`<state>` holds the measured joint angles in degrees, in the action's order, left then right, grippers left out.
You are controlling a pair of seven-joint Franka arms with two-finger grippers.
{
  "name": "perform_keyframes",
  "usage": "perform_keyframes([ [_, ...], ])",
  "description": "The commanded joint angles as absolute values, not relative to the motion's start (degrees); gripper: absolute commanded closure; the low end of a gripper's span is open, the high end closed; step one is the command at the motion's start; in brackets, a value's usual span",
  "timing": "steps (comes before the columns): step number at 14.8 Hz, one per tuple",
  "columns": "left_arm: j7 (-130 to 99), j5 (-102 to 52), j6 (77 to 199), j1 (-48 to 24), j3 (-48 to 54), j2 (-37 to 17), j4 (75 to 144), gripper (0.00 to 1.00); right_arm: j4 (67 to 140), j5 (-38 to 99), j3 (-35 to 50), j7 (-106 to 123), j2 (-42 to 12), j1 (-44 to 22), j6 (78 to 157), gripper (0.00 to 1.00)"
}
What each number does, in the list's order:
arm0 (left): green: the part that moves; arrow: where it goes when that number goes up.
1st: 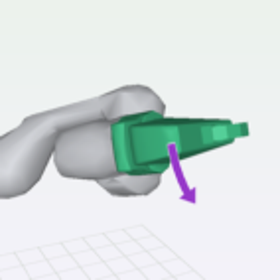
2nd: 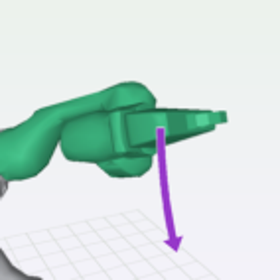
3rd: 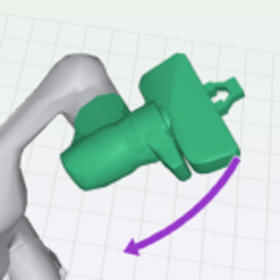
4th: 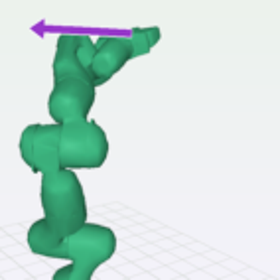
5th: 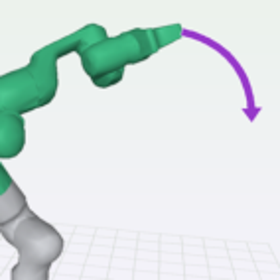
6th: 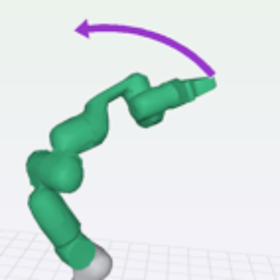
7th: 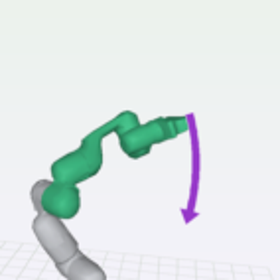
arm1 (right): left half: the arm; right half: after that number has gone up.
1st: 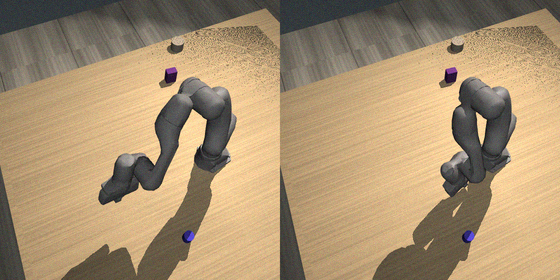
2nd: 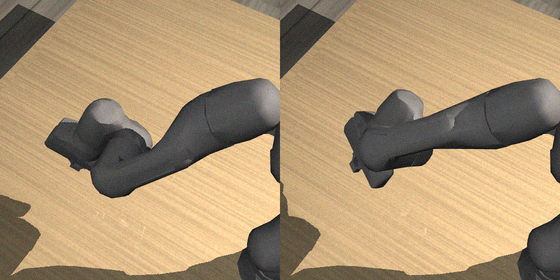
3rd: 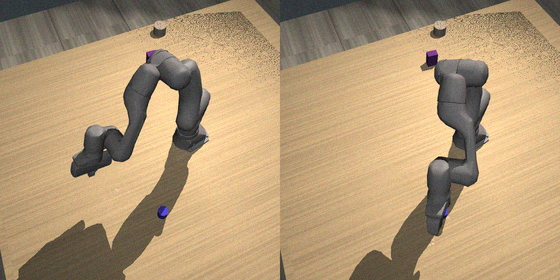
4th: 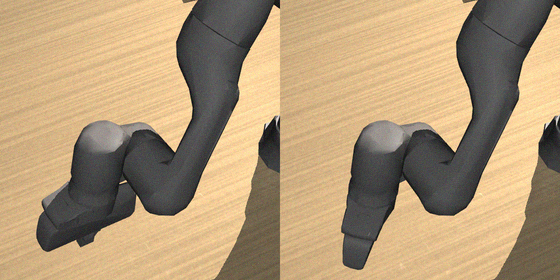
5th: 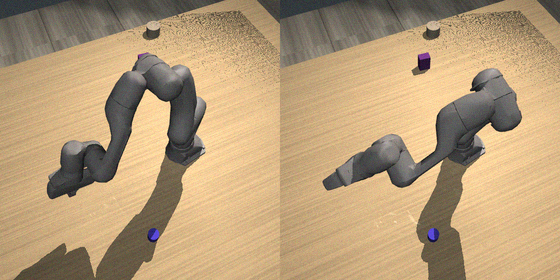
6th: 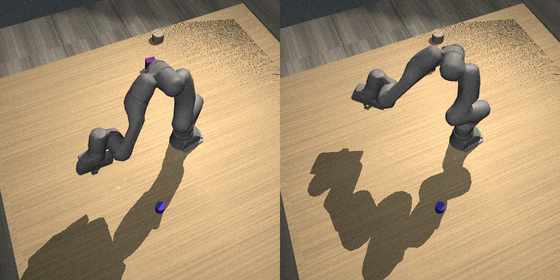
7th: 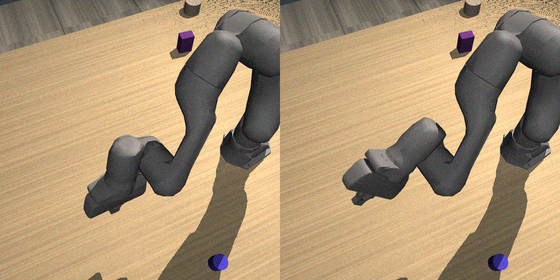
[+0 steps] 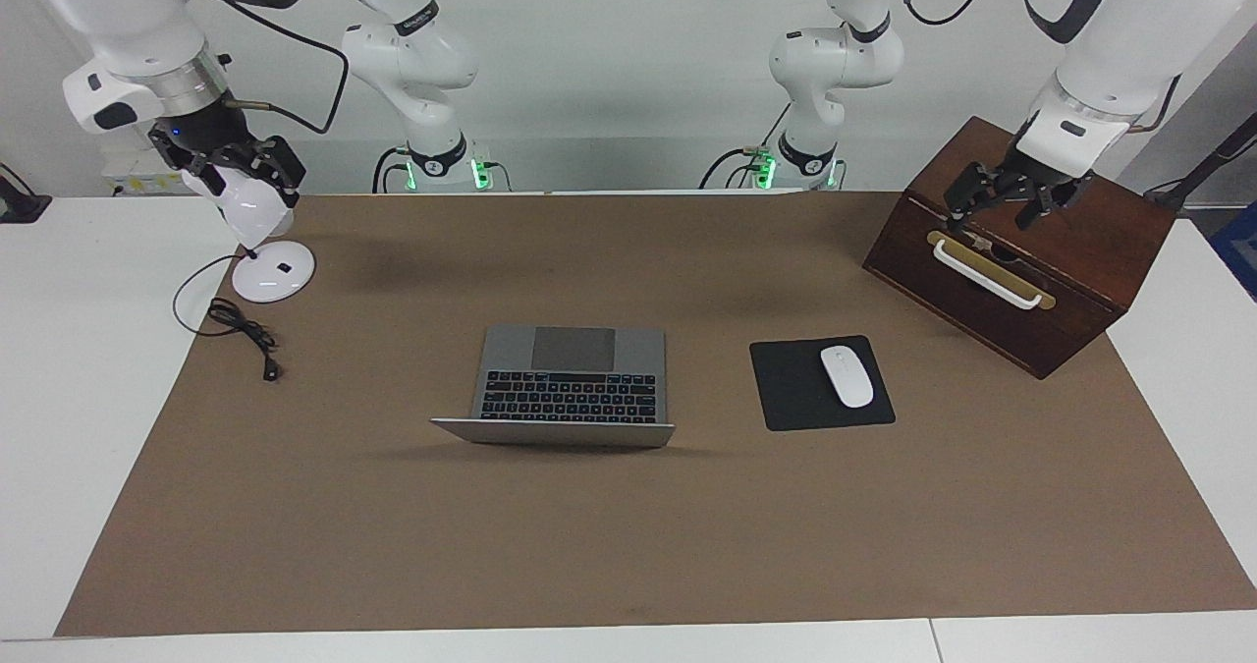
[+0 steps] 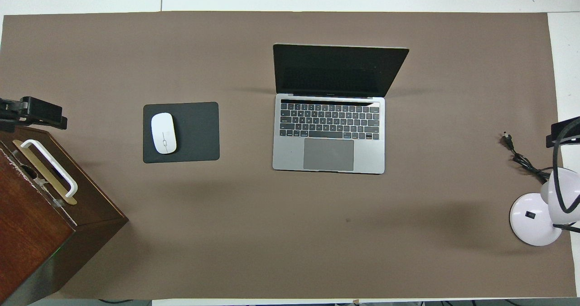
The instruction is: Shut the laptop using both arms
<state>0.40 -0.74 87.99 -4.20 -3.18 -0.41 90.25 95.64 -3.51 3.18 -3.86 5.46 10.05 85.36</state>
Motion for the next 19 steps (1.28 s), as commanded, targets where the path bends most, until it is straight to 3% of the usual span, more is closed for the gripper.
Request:
perform_keyframes([
  [1, -1.22, -0.44, 89.47, -4.04, -3.08, 1.23, 92.37, 0.00, 96.15, -3.25, 3.69, -2.90, 6.06, 10.20, 87.00, 0.00],
  [10, -0.53, -0.35, 89.30, -4.48, -3.08, 1.67, 93.51, 0.00, 95.89, -3.43, 3.69, -2.37, 5.71, 10.20, 89.72, 0.00],
  [15, -0.88, -0.35, 89.21, -4.75, -3.08, 1.67, 93.43, 0.00, 95.80, -3.25, 3.87, 2.19, 1.86, 10.37, 103.77, 0.01],
  [19, -1.06, -0.35, 89.21, -4.92, -2.90, 1.67, 93.43, 0.00, 91.15, -1.93, 4.65, 2.20, -3.68, 9.58, 111.77, 0.01],
])
